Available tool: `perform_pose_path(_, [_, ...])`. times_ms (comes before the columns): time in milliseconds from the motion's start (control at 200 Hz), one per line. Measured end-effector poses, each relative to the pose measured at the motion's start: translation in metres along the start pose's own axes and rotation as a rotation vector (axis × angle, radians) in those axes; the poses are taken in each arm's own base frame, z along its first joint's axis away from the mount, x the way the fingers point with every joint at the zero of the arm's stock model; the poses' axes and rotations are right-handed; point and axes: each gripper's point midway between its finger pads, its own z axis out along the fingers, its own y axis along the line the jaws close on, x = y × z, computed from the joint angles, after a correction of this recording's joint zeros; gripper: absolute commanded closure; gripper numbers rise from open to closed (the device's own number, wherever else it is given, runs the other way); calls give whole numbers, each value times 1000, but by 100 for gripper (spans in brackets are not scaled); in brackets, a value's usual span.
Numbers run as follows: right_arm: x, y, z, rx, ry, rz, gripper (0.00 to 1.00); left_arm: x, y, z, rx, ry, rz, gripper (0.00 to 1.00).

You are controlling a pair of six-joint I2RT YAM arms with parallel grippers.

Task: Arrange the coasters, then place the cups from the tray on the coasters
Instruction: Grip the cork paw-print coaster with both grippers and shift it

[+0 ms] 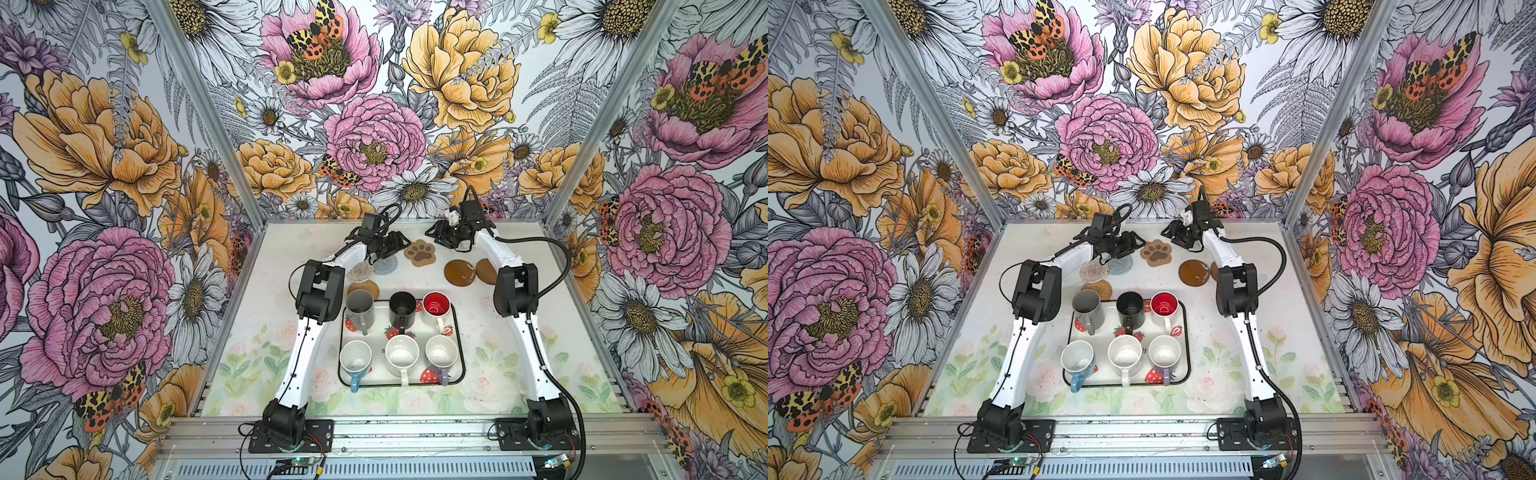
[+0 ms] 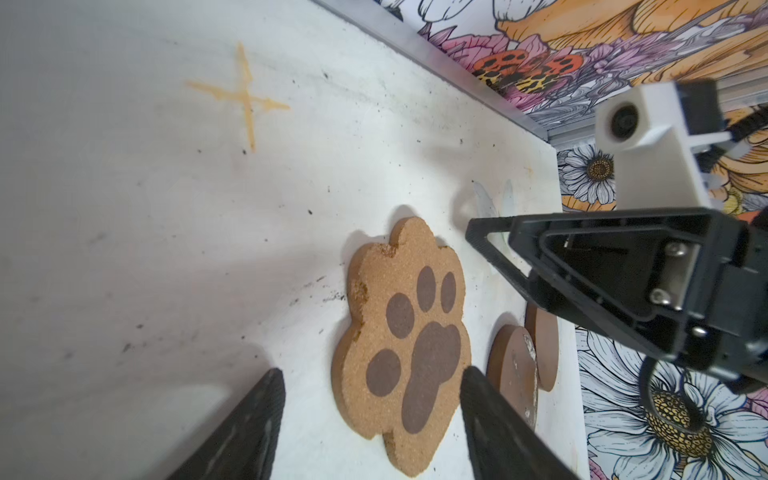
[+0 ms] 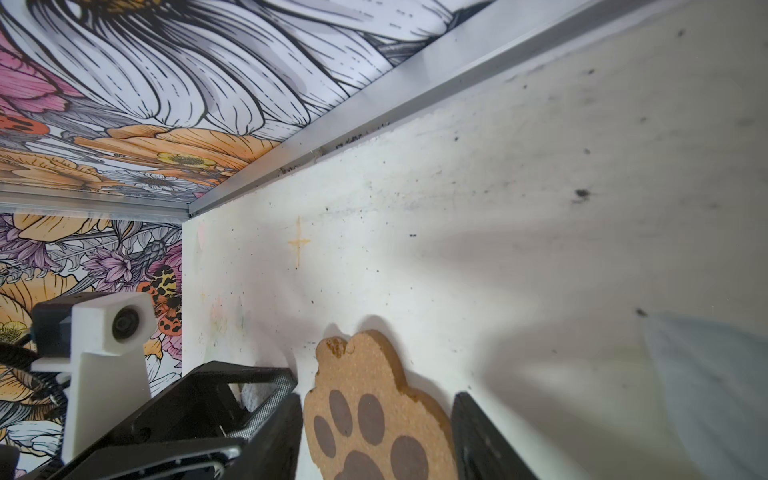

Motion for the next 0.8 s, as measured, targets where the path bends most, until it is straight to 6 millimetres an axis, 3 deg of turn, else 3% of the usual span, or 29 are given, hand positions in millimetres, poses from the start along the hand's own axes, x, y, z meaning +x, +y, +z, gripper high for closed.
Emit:
perform_pose_path(435, [-3,-1,9,-42,-9,16,41,-5,-4,8,53,-33,-34,35])
perform_pose_path(801, [20,6,10,-81,50,-44,41,2,-16,20,76,-27,-23,36])
